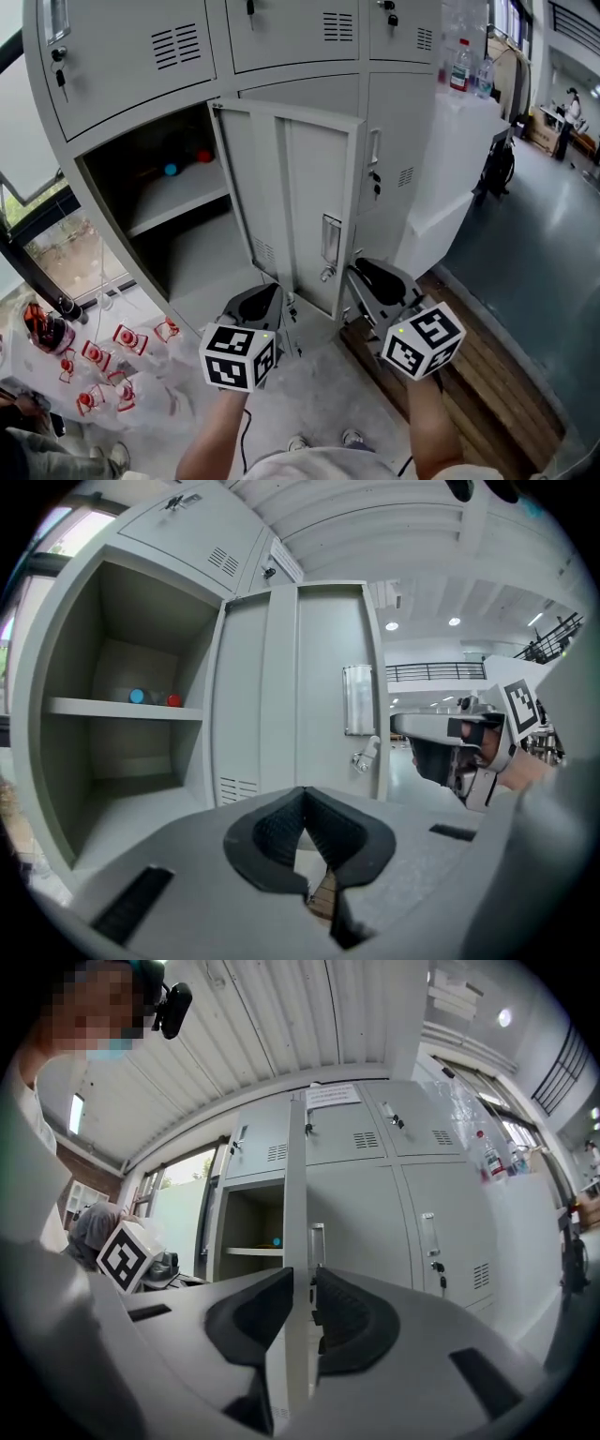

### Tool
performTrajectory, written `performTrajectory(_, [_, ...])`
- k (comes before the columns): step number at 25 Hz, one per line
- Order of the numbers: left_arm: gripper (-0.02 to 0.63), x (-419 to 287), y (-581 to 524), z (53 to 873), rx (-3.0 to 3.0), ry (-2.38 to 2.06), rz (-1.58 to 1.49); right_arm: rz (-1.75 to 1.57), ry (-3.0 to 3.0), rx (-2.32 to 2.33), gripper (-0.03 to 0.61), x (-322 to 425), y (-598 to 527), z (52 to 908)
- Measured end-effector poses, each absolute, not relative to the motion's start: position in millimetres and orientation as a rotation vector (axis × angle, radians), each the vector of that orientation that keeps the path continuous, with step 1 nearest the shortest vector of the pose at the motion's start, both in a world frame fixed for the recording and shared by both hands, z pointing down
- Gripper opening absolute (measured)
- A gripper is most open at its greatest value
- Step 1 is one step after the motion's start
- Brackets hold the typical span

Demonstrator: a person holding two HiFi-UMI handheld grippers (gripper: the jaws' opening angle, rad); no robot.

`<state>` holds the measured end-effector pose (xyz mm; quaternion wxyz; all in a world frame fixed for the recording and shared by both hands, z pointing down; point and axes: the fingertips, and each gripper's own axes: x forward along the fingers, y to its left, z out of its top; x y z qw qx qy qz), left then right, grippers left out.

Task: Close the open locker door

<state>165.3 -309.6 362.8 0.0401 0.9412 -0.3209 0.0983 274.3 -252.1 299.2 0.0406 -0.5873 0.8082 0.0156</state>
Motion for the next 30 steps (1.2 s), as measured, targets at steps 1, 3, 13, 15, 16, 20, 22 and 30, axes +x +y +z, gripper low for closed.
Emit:
performTrajectory(1, [0.006, 165.7, -309.8, 362.3, 2.870, -1.011, 0.295, 0.049, 2.506, -1.763, 0.054, 274.2, -253.0, 299.5])
performTrajectory(3, [0.006, 166.6, -308.0, 360.6, 2.847, -1.061, 0.287, 0.053, 2.565, -1.697, 0.055, 273.7, -254.4, 299.5])
performTrajectory(13, [0.006, 158.2, -296.6, 365.0, 2.725, -1.286, 0.279, 0.065, 2.753, -1.401, 0.074, 273.7, -259.1, 298.4])
performTrajectory(15, [0.006, 155.6, -293.5, 365.3, 2.706, -1.327, 0.281, 0.054, 2.777, -1.337, 0.081, 270.0, -258.7, 298.2])
performTrajectory(16, [0.006, 154.0, -291.7, 365.7, 2.695, -1.345, 0.281, 0.053, 2.790, -1.307, 0.083, 267.0, -257.8, 298.3])
performTrajectory(20, [0.006, 148.8, -282.3, 367.5, 2.647, -1.411, 0.270, 0.058, 2.856, -1.174, 0.094, 251.1, -251.9, 298.5])
performTrajectory(22, [0.006, 145.4, -277.3, 368.5, 2.624, -1.446, 0.266, 0.063, 2.880, -1.114, 0.114, 242.1, -250.0, 297.5])
performTrajectory(30, [0.006, 118.6, -255.6, 373.0, 2.526, -1.594, 0.276, 0.079, 2.929, -0.934, 0.120, 208.1, -243.7, 297.8])
